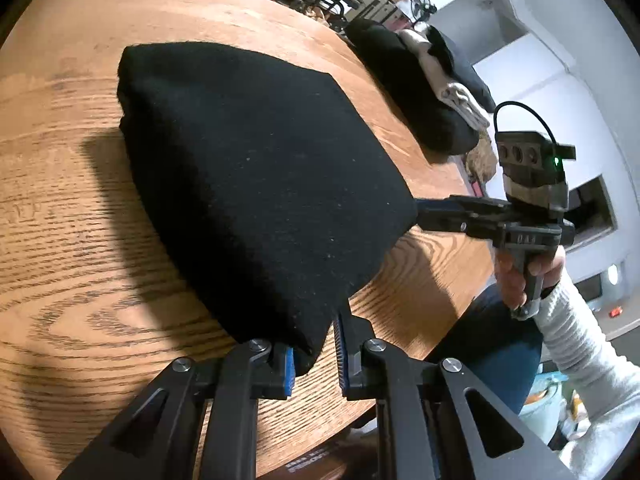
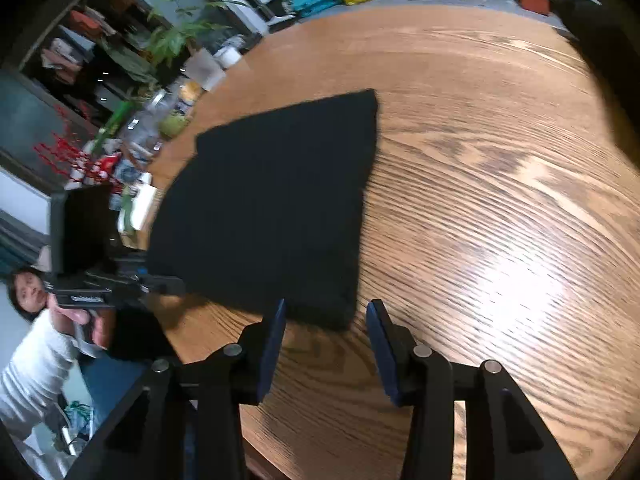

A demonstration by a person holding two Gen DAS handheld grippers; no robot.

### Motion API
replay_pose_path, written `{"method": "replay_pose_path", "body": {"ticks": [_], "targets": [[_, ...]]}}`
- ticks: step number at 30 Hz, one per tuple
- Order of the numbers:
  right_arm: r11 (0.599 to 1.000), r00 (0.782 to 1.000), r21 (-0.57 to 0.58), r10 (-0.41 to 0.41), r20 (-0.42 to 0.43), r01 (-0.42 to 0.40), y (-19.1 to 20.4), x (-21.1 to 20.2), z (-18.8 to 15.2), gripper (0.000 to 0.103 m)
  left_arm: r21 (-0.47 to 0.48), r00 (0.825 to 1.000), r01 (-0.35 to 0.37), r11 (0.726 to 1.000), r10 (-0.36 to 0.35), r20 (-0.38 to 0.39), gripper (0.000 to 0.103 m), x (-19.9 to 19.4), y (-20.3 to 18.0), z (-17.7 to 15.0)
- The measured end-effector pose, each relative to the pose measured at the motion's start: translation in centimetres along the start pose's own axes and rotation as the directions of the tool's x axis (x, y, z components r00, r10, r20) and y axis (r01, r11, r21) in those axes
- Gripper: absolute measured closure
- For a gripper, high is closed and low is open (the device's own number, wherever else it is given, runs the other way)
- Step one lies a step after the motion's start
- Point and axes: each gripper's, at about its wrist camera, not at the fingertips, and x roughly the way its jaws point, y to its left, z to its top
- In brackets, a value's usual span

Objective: Fold clothes
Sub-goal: 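Release the folded garment and press its edge with the left gripper, then grasp the folded black garment's edge with both grippers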

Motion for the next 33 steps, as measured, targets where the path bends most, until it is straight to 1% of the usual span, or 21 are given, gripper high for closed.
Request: {"method": "replay_pose_path", "body": {"ticks": [2,4,6,7,10,11,12,14,15,17,18,19,20,21,22,23,24,26,28,30,33], "targets": [[1.000,0.999,-0.024,-0.003,-0.037,0.002,0.8,1.3,0.0,0.063,-0.020,1.000,0.000,1.000,0.000,-0.002,0.088,0.1,0.1,-0.1],[1.000,0.998,-0.014,-0.004,-0.065,0.003,1.2,1.9,-0.1,0.066,-0.016,1.000,-0.022,1.000,0.022,0.012,0.088,-0.8,0.3,-0.7],[1.000,0.997,-0.019,0.011,-0.076,-0.013,1.9,1.9,-0.5,0.067,0.051,0.998,-0.058,0.997,0.057,0.037,0.088,-1.8,-1.2,-1.8],[0.999,0.997,-0.030,0.028,-0.072,-0.030,2.3,1.6,-0.8,0.067,0.055,0.998,-0.057,0.997,0.055,0.034,0.088,-2.2,-1.4,-2.3],[0.995,0.994,-0.057,0.078,-0.077,-0.082,3.5,0.6,-1.9,0.085,0.032,1.000,-0.025,0.999,0.025,-0.001,0.088,-3.1,-1.4,-3.7],[0.993,0.991,-0.059,0.100,-0.088,-0.106,3.8,0.4,-2.3,0.088,-0.004,1.000,0.003,1.000,-0.004,-0.030,0.089,-3.0,-0.9,-3.8],[0.994,0.990,-0.050,0.095,-0.103,-0.101,3.8,0.8,-2.6,0.089,-0.042,0.998,0.030,0.999,-0.032,-0.056,0.090,-2.7,-0.3,-3.8],[0.997,0.985,-0.006,0.076,-0.157,-0.078,3.1,2.5,-2.8,0.091,-0.179,0.991,0.081,0.980,-0.099,-0.094,0.090,-1.2,2.1,-3.2],[0.996,0.979,0.037,0.084,-0.185,-0.079,2.0,3.2,-2.4,0.091,-0.275,0.984,0.131,0.952,-0.158,-0.079,0.090,-0.5,4.0,-2.9],[0.976,0.960,0.172,0.170,-0.222,-0.133,-0.2,4.4,-1.6,0.088,-0.378,0.970,0.211,0.902,-0.239,-0.030,0.087,-0.2,6.1,-3.0],[0.965,0.962,0.228,0.180,-0.207,-0.132,-1.1,4.4,-1.3,0.082,-0.354,0.974,0.202,0.913,-0.226,-0.026,0.087,-0.5,5.7,-2.9],[0.959,0.968,0.264,0.161,-0.194,-0.106,-1.8,4.0,-1.3,0.059,-0.319,0.979,0.187,0.929,-0.205,-0.022,0.083,-0.8,5.1,-2.9],[0.958,0.974,0.272,0.140,-0.177,-0.088,-2.0,3.5,-1.3,0.056,-0.184,0.993,0.114,0.976,-0.118,-0.015,0.078,-1.7,2.8,-3.0],[0.963,0.984,0.259,0.115,-0.133,-0.077,-1.9,2.4,-1.2,0.056,-0.051,0.999,0.039,0.998,-0.038,0.004,0.054,-2.7,0.6,-3.0],[0.971,0.991,0.231,0.090,-0.100,-0.065,-1.8,1.4,-1.3,0.057,0.040,1.000,0.012,0.999,-0.013,0.026,0.021,-3.5,-1.0,-3.3],[0.981,0.997,0.192,0.046,-0.060,-0.034,-1.4,0.5,-1.0,0.056,0.099,0.998,0.008,0.995,-0.013,0.053,0.016,-4.5,-2.0,-3.5],[0.986,0.999,0.162,0.028,-0.039,-0.021,-1.0,0.2,-0.7,0.056,0.153,0.997,0.003,0.988,-0.015,0.078,0.016,-5.4,-3.0,-3.6],[0.992,0.999,0.124,0.024,-0.024,-0.021,-0.5,0.0,-0.1,0.054,0.176,0.996,-0.021,0.984,0.005,0.093,0.016,-6.0,-3.3,-3.3],[0.994,0.999,0.104,0.026,-0.040,-0.022,0.1,0.6,0.2,0.054,0.209,0.989,-0.096,0.973,0.069,0.131,0.016,-6.0,-3.3,-3.0],[0.997,0.998,0.080,0.025,-0.054,-0.020,0.8,1.3,0.2,0.054,0.270,0.975,-0.177,0.947,0.130,0.183,0.016,-5.3,-3.4,-2.8],[1.000,0.999,0.003,-0.003,-0.054,0.003,1.7,2.5,0.7,0.058,0.324,0.964,-0.239,0.915,0.184,0.192,0.017,-3.2,-3.0,-2.2]]}}
